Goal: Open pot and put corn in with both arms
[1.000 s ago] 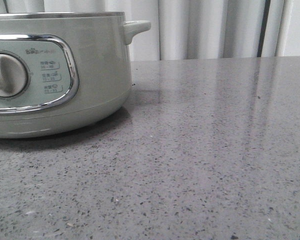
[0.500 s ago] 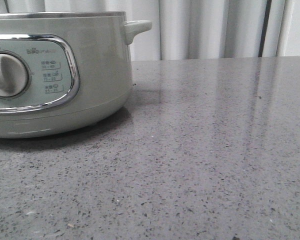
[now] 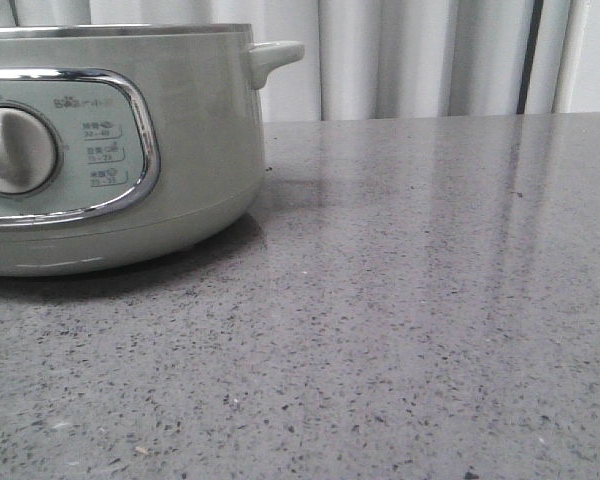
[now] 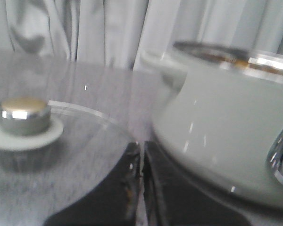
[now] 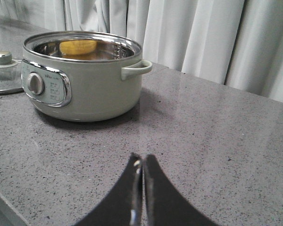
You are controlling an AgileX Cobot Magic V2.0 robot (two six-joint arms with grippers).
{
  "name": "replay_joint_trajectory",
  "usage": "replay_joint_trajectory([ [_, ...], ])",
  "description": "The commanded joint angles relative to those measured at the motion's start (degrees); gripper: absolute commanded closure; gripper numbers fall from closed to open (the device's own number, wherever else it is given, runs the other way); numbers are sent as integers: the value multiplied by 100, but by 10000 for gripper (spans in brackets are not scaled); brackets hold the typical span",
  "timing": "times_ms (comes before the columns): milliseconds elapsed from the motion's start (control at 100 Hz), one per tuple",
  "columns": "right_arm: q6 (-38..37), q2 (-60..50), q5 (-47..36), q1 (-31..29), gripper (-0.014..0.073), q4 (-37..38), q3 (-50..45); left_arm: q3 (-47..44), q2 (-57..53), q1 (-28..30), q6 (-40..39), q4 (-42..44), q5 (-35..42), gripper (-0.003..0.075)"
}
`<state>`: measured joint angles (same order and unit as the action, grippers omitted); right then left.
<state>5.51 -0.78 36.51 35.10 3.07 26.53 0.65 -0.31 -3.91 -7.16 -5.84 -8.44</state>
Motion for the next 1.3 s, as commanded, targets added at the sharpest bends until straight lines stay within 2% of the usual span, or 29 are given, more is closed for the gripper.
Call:
replay_joint_trajectory([
  [0, 52, 43, -426, -31, 638, 82, 115, -208, -128, -32, 18, 6, 210, 741],
  [40, 52, 43, -426, -31, 638, 82, 115, -133, -128, -32, 18, 6, -497, 741],
  [120, 52, 43, -416, -31, 638, 82, 115, -196, -128, -32, 30, 12, -898, 741],
  [1160, 52, 43, -416, -55, 638, 82, 115, -196, -128, -32, 28, 12, -898, 741],
  [1240, 52, 43, -230, -220, 638, 625, 92, -196, -128, -32, 28, 12, -898, 741],
  [1290, 52, 43, -65, -437, 638, 701, 18, -196, -128, -32, 28, 0, -898, 741],
])
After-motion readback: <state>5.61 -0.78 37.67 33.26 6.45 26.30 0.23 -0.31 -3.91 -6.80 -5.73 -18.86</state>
